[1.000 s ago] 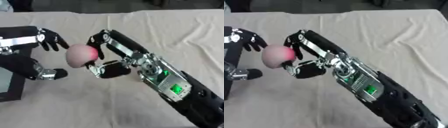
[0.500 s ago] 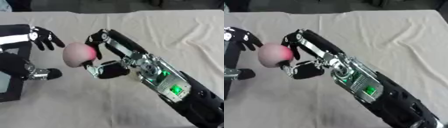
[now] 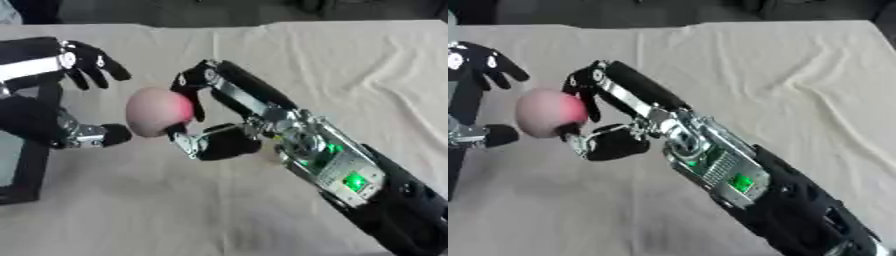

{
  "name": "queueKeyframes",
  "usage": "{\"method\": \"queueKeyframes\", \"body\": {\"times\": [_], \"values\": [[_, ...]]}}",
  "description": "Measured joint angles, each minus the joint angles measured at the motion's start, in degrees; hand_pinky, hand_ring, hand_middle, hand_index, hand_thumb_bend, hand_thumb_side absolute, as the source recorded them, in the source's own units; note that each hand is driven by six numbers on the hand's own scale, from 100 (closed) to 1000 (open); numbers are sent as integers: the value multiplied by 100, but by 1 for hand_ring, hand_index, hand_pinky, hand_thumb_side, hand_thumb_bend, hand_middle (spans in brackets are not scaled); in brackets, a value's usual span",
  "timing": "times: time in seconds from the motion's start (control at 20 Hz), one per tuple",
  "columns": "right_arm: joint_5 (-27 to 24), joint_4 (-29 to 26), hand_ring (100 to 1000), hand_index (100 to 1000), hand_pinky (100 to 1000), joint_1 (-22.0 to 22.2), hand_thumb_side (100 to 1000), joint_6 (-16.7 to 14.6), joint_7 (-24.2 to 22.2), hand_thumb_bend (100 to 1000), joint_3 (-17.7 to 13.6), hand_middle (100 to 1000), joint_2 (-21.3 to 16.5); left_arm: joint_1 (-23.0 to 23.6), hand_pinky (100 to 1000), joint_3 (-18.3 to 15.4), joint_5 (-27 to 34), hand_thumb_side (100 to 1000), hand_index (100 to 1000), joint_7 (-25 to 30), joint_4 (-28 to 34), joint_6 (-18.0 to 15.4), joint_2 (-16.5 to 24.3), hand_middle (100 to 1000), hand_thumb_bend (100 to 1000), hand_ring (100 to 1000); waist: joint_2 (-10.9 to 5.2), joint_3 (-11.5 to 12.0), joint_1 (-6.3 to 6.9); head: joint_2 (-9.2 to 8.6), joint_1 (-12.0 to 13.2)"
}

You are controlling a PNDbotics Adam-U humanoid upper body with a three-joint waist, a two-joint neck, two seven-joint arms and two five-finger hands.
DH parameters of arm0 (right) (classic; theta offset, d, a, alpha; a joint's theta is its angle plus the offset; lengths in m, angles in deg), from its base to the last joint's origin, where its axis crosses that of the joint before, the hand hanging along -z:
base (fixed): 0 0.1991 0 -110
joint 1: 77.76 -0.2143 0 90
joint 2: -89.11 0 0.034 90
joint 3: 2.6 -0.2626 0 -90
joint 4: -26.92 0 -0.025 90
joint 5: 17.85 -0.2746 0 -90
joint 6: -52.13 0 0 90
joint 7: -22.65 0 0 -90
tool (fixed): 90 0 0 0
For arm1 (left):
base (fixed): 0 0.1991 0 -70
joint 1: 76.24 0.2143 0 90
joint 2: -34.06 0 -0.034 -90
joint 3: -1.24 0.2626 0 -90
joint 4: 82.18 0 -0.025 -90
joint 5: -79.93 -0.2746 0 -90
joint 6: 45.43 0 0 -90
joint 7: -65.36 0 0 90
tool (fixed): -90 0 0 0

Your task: Pick up the objects with one hand, pass them to the other hand, and then place them into the box on the other side of the table.

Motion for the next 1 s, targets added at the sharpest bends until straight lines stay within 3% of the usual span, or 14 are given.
{"method": "queueKeyframes", "body": {"times": [0.7,0.8,1.0], "values": [[-2,-54,589,466,785,0,100,47,-19,100,-1,270,1,-126,751,231,153,683,869,221,26,145,-145,809,483,776,1,-1,2,2,-34],[-2,-57,589,466,785,0,100,52,-14,100,-1,270,1,-127,750,250,153,677,864,247,26,163,-156,807,453,775,1,-2,2,2,-34],[-9,-58,589,465,786,0,100,59,-19,100,-1,270,1,-132,746,274,160,623,832,266,28,194,-163,781,267,766,1,-3,2,3,-34]]}}
